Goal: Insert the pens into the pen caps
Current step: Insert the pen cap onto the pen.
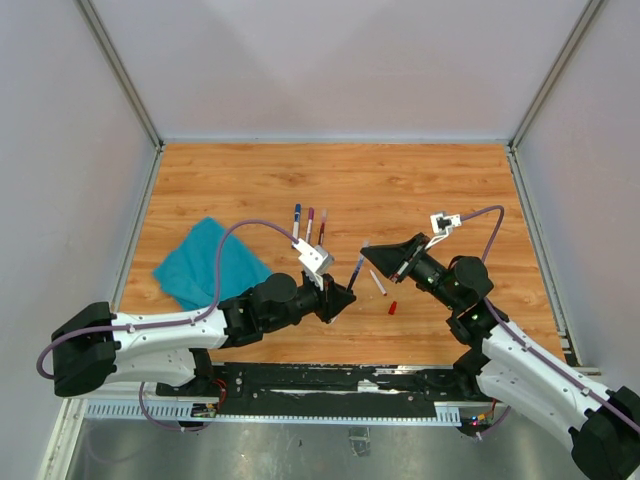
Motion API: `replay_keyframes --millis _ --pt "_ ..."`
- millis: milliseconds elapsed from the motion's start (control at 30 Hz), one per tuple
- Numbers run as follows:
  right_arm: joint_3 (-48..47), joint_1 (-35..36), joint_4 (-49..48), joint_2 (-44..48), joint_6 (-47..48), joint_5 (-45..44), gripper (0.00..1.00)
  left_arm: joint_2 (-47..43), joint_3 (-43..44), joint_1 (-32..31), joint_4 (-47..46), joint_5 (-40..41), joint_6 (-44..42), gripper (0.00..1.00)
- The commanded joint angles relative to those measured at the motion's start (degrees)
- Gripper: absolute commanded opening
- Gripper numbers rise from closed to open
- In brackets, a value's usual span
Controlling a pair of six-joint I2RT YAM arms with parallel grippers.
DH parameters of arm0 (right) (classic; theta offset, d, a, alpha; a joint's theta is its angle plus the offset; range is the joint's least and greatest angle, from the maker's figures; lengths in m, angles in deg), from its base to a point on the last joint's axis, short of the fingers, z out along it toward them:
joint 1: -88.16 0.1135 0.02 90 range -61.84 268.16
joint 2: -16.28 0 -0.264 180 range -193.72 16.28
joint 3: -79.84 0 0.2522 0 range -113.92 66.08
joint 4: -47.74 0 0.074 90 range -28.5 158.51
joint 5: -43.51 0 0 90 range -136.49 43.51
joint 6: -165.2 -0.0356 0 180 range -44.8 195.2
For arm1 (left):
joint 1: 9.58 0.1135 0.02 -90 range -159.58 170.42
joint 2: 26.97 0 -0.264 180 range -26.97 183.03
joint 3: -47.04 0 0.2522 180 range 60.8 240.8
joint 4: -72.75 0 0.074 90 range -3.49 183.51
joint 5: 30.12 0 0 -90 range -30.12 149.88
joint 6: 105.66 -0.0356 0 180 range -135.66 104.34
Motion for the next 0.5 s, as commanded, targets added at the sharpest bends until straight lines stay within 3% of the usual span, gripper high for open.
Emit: replay_keyframes --millis 0,367,467 --pt "-0.2 -0.1 1.1 0.5 2.7 2.6 0.06 -1.4 1.5 -0.1 -3.7 3.3 0.7 0.00" --pt "0.2 2.0 5.0 1.9 5.8 1.4 0.10 -1.0 3.0 -0.1 -3.4 3.3 0.6 0.00" --pt "-0.2 2.0 5.3 3.1 5.6 1.0 0.16 -0.9 3.3 -0.2 -3.1 3.2 0.1 0.01"
